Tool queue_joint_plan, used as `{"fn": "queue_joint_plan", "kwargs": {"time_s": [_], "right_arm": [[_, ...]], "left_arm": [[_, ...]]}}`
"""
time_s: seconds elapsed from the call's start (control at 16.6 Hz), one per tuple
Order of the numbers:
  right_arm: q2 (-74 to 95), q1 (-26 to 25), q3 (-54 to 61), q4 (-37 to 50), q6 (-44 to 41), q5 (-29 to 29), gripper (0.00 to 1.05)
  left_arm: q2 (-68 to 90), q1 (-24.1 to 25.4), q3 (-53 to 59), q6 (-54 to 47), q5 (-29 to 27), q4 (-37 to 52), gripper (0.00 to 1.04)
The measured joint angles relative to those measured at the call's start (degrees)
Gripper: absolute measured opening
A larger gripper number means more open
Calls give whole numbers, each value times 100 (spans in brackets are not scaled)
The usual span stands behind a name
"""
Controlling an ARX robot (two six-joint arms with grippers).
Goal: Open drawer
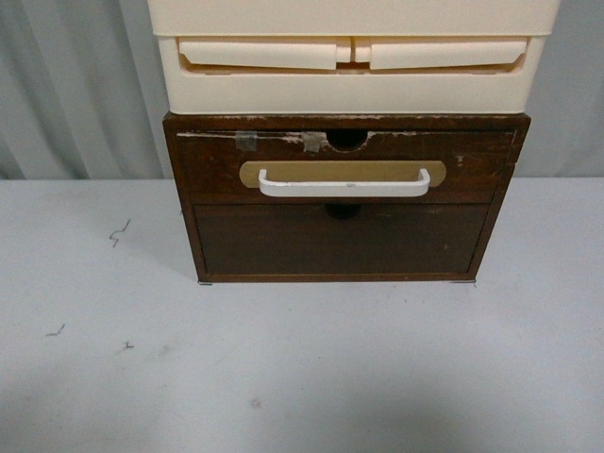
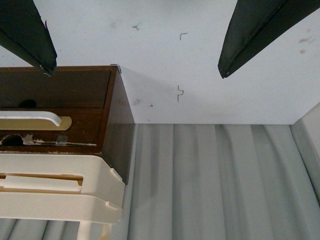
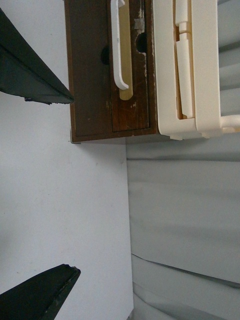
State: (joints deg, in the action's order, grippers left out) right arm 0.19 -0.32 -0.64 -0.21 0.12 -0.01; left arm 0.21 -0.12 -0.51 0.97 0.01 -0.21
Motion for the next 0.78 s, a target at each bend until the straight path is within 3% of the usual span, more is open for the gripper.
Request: {"fn": "queue_joint_plan", "kwargs": {"time_s": [0.78], "right_arm": [[0,0,0,0,0,0,98]], "left_arm": [[0,0,0,0,0,0,98]]}}
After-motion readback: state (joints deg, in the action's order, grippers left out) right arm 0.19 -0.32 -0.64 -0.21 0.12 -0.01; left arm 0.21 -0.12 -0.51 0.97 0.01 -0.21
